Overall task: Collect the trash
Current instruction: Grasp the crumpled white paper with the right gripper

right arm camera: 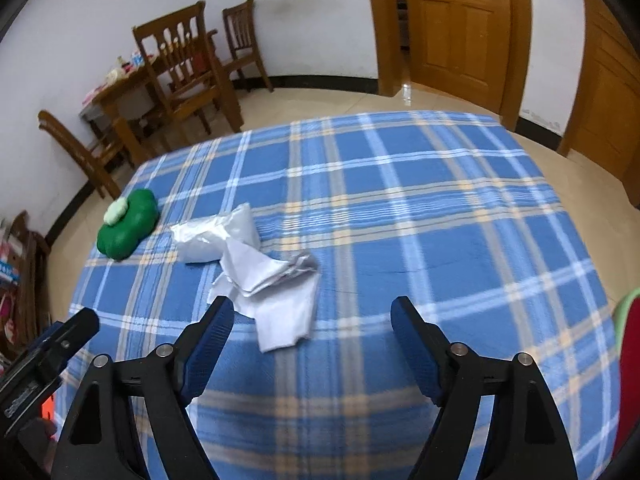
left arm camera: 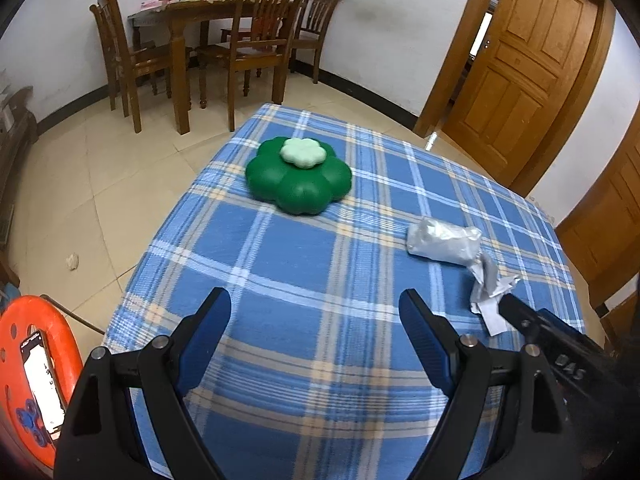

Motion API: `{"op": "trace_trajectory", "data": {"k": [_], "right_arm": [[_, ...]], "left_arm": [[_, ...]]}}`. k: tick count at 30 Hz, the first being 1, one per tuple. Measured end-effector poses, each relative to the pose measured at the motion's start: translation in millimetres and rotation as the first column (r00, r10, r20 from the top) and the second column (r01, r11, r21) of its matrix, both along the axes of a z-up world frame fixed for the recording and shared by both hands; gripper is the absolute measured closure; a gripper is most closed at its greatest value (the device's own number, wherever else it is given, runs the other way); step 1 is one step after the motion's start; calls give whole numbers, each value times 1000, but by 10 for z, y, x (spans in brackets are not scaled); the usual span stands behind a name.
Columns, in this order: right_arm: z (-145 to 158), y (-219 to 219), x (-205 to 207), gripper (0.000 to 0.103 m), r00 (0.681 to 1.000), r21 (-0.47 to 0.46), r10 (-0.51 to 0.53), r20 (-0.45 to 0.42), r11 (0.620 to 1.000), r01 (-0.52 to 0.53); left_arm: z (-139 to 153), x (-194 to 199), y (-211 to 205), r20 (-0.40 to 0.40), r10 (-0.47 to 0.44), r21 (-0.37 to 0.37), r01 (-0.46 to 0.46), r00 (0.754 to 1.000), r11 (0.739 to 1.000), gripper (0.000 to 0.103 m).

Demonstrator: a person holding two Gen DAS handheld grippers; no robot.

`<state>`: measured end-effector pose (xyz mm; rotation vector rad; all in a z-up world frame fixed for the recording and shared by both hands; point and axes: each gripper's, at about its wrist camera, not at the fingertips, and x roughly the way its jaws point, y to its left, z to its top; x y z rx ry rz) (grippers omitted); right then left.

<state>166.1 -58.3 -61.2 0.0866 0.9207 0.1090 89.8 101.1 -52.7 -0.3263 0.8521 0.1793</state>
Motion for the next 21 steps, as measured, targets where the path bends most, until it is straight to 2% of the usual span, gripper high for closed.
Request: {"op": "trace_trajectory", "data": {"k": [7,12,15,17,18,20,21], "right_arm": [[-163,169,186,22,1000,-49,18,-21,999,-19],[-194,208,244,22,1000,-85,11,6,996,-10],[-199,226,243,37,1000,-124,6,21,992,-3],[-196,211,242,54,1000,-136,6,28,991,-3],[-191,187,241,54,1000,-130,4,26,992,0],[-186,153,237,62,1000,-113,4,25,994,-1],[-185,139,232,63,1000,-114,4,26,993,-1]], "left_arm": [[-68,9,96,-12,12,-17,-12,1000,1000,18],[-72,6,116,-7,16,-20,-16,1000,1000,18],[-86,11,119,-6,16,-23,-16,1000,1000,18],[-94,16,106,-9,13,-24,-13,1000,1000,18],[-98,19,96,-11,11,-25,-11,1000,1000,18],[-98,19,75,-13,6,-26,-6,1000,1000,18],[-94,19,63,-12,4,-26,-4,1000,1000,18]]}}
